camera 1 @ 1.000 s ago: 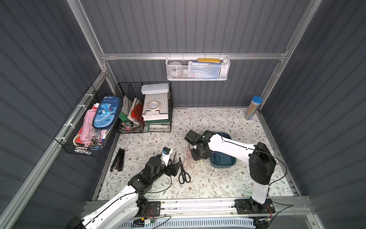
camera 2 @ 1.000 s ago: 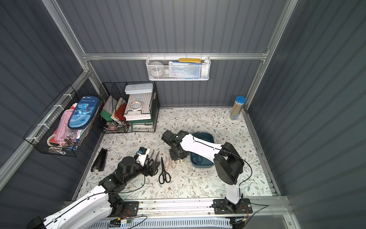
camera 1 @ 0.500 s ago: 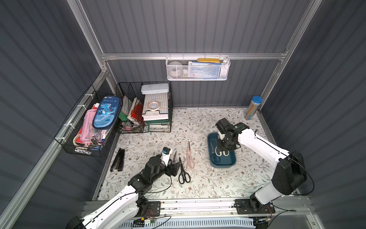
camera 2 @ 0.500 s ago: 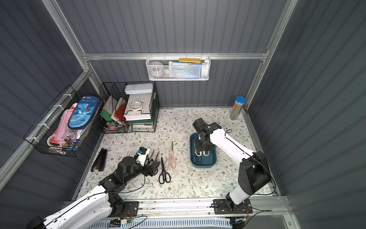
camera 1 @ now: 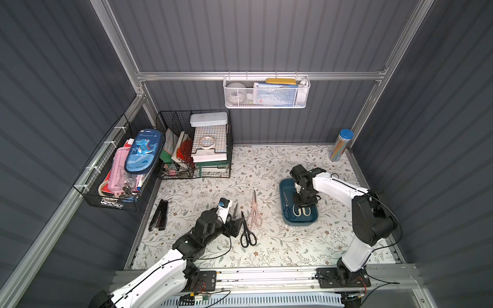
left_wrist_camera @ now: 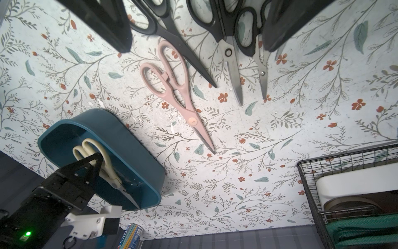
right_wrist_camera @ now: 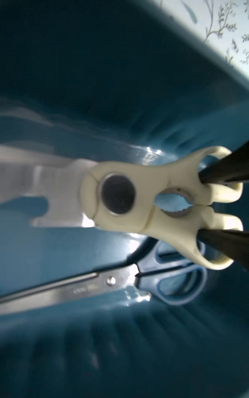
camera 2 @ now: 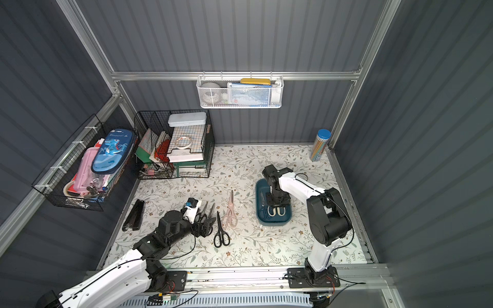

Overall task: Put the scissors into the storage box
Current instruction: Place the scissors in the storage box.

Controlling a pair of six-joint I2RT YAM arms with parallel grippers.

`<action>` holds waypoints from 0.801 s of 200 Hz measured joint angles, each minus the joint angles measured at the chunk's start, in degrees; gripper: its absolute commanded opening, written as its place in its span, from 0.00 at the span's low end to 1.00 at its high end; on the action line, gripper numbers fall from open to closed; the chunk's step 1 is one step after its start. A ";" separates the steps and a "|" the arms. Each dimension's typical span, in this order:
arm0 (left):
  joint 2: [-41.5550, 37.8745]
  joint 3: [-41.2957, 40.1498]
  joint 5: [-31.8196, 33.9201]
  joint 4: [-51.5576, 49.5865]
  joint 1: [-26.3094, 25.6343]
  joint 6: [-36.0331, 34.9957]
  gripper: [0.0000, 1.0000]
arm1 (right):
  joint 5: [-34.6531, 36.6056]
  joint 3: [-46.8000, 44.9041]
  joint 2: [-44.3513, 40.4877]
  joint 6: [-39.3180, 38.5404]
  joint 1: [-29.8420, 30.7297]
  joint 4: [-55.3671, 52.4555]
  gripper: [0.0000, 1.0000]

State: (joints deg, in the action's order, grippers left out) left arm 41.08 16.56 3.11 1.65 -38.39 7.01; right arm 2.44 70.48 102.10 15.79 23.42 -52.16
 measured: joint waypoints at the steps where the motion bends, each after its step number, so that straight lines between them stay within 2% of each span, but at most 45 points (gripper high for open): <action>1: 0.00 -0.02 0.00 0.00 0.00 0.00 1.00 | 0.00 0.00 0.09 0.00 0.00 0.07 0.19; 88: 0.35 -0.02 0.17 0.00 0.00 0.00 0.99 | -0.31 0.11 2.71 2.84 -0.02 1.62 0.19; 160: 0.35 -0.02 0.17 0.00 0.00 0.00 0.99 | -1.11 -0.96 -1.97 3.30 0.04 -1.11 0.19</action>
State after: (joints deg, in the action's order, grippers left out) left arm 41.43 16.53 3.29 1.65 -38.39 7.01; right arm 1.32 69.52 100.14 19.09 23.46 -53.28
